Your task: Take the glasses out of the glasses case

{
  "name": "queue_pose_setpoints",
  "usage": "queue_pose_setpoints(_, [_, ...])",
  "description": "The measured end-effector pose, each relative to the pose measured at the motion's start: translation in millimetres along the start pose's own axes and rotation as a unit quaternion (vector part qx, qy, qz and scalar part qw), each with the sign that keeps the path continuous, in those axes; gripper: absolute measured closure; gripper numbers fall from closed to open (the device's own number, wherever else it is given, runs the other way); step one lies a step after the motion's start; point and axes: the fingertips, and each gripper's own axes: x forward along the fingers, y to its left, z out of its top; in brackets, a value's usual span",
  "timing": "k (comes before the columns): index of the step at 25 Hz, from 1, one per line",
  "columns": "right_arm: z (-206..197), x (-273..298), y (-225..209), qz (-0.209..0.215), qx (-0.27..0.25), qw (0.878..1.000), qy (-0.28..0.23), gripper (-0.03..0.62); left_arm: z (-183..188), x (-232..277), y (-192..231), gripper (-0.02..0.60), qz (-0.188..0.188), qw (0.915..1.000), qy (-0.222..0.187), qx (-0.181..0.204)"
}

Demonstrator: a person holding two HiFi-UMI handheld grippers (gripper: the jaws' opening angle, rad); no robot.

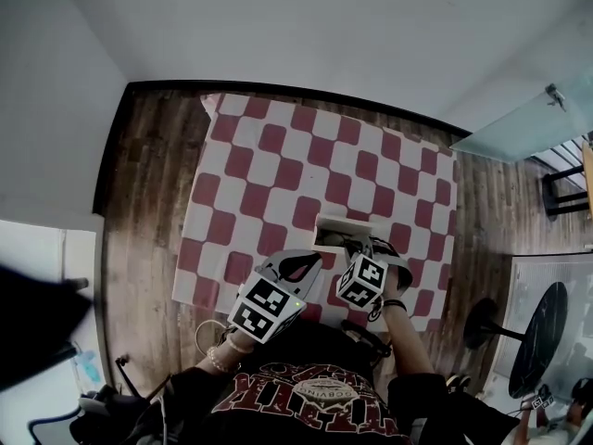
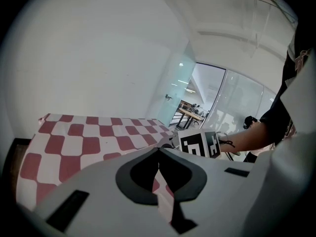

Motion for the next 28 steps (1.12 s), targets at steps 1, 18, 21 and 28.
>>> queue_pose_setpoints(1, [0, 0, 0, 0.001, -0.004, 1.0, 0.001, 0.568, 0, 0, 0, 0.572, 0.0, 1.0, -0.001, 0.0])
queue_pose_setpoints(18, [-1, 8, -3, 0.055, -0.043, 0.997, 0.032, 0.566, -1, -5, 13, 0.572, 0.004, 0.9998, -0.012, -0.016])
queue_pose_setpoints(21, [0, 10, -3, 0.064, -0.053, 0.996, 0.043, 0.566, -3, -8, 16, 0.572, 0.008, 0.9997, -0.01, -0.02])
queue_pose_setpoints(28, [4, 14, -1, 0.103, -0.084, 0.987, 0.086, 0.568, -7, -8, 21, 0.572, 0.008, 0.9996, -0.01, -0.026])
